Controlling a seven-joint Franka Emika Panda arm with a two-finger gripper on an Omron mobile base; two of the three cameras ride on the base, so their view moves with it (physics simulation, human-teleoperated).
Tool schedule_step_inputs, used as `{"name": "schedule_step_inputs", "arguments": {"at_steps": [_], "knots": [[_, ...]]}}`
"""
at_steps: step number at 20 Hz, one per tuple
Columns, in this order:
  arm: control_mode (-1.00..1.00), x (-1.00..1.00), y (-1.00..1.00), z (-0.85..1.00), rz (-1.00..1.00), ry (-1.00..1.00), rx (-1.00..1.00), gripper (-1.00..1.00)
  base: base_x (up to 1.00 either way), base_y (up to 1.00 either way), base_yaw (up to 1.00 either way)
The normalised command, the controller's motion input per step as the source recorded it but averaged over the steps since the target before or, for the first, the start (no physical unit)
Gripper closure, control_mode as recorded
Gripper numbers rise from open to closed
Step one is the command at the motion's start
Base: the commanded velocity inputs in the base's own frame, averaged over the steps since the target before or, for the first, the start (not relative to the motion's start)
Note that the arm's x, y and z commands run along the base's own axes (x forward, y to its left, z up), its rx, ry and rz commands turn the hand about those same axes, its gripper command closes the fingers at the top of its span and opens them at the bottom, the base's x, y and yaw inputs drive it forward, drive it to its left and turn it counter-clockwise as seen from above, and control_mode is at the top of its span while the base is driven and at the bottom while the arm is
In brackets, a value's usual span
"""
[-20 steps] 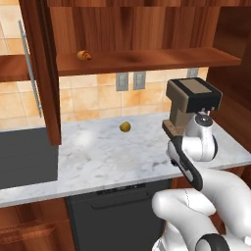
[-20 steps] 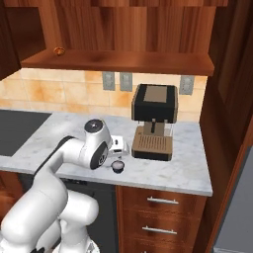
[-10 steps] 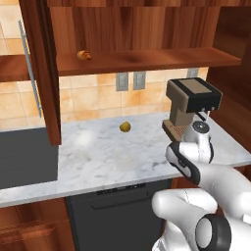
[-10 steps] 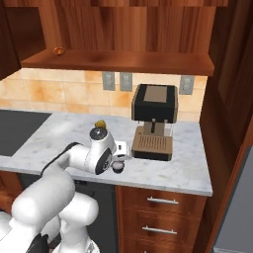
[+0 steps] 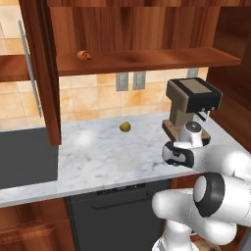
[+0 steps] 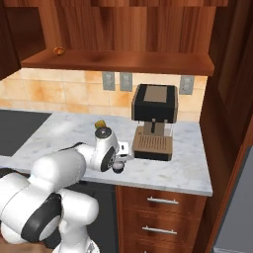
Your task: Pick the yogurt and yogurt from the counter and place them in the cabinets closest to them.
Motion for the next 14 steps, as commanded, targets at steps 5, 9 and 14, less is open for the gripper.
{"name": "schedule_step_inputs", "arguments": {"at_steps": [5,9,14], "knots": [[-1.0,0.18,-0.16,-0.33,0.0,0.09,0.02,-1.0,0.0,0.0,0.0],[-1.0,0.16,-0.17,-0.33,0.0,0.09,0.05,-1.0,0.0,0.0,0.0],[-1.0,0.1,-0.08,-0.29,0.0,0.06,0.03,-1.0,0.0,0.0,0.0]]}}
